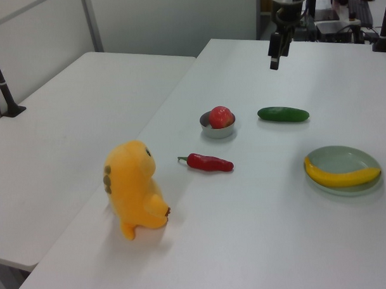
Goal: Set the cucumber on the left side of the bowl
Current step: 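Move the open gripper down over the green cucumber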
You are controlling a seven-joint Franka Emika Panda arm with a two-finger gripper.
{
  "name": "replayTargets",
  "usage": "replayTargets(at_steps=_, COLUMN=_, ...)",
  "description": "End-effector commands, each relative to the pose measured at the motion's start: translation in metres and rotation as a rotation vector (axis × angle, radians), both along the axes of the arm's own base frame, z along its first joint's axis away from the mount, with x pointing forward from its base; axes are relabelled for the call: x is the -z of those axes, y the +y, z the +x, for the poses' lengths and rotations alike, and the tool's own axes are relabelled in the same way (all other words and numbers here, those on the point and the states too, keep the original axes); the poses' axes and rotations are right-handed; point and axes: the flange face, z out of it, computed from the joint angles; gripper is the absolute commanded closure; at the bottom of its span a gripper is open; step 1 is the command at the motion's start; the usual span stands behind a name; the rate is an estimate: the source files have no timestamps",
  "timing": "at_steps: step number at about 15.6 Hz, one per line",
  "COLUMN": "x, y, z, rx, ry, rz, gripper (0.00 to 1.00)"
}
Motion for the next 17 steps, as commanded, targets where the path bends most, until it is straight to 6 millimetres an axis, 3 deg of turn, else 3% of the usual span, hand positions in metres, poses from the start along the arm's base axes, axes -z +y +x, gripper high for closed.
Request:
replayTargets(at_steps=1, x=0.017, y=0.0, z=0.019, rx=-0.011, ry=-0.023, rz=0.003, gripper=0.0)
replayTargets(at_steps=6, x=0.025, y=-0.017, z=0.018, rx=-0.007, ry=-0.016, rz=-0.023, gripper=0.0)
replayTargets(at_steps=9, x=0.042, y=-0.024, z=0.012, rx=-0.061, ry=0.02, rz=-0.065, gripper=0.0)
replayTargets(at_steps=14, x=0.063, y=-0.055, z=0.011, rx=-0.051, ry=0.055, rz=-0.119, gripper=0.0)
replayTargets(at_steps=17, x=0.091, y=-0.067, z=0.009, rx=-0.057, ry=0.034, rz=-0.138, gripper=0.0)
